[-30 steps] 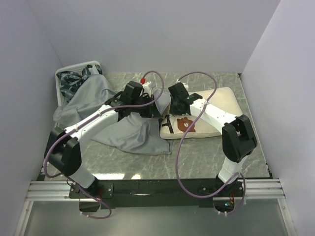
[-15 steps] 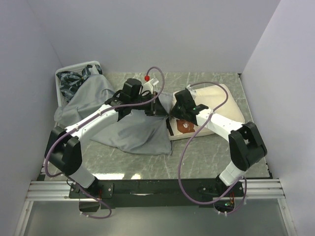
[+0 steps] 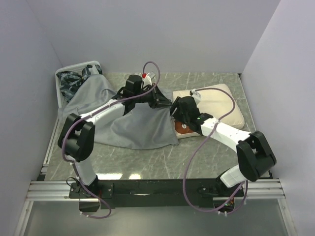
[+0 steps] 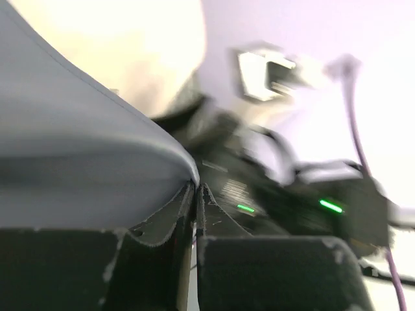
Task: Put the pillow into the pillowcase
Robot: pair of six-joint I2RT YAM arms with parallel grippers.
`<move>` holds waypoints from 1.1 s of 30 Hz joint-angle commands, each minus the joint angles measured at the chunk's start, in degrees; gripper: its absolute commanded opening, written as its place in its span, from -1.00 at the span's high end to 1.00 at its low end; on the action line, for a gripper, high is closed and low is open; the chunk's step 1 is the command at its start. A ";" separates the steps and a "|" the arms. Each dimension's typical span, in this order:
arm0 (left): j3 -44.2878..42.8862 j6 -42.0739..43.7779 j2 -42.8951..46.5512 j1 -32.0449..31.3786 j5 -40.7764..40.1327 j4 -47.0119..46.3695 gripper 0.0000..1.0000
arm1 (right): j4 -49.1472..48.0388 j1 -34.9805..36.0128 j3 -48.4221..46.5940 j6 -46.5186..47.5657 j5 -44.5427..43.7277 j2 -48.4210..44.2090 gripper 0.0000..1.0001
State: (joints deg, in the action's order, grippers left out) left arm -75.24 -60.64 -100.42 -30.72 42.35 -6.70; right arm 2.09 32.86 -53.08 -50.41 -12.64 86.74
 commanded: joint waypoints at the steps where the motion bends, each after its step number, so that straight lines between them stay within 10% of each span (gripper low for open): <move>1: -2.54 -2.12 -3.46 0.05 -3.23 -2.27 0.81 | 0.89 -3.23 2.54 3.64 -3.17 -9.37 -0.60; 9: -5.43 2.35 -7.15 -0.30 -8.40 3.16 0.82 | 13.11 -15.36 -2.19 16.97 -1.43 -15.12 -0.99; 14: -10.62 6.14 -10.49 -1.27 -11.49 10.20 0.85 | 27.08 -21.88 -19.86 25.18 0.44 2.36 -0.99; 19: -14.22 11.94 -12.60 -2.59 -16.23 17.93 0.85 | 24.66 -19.42 -14.10 24.14 -3.18 10.90 -0.97; 22: -12.75 12.83 -13.04 -3.03 -16.94 17.52 0.86 | 21.13 -18.80 -9.25 22.47 3.14 13.54 -0.51; 27: -11.68 13.96 -11.82 -6.10 -20.63 17.86 0.87 | 13.13 -13.45 1.28 16.42 11.22 5.23 0.93; 33: -10.45 14.94 -8.83 -10.32 -23.97 18.66 0.88 | 4.42 -2.82 10.00 4.47 14.05 -12.44 1.00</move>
State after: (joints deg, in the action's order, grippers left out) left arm -86.48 -47.66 -113.19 -38.44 21.37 12.14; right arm 7.42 22.74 -47.46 -36.21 -7.57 83.02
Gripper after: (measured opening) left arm 0.066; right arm 0.010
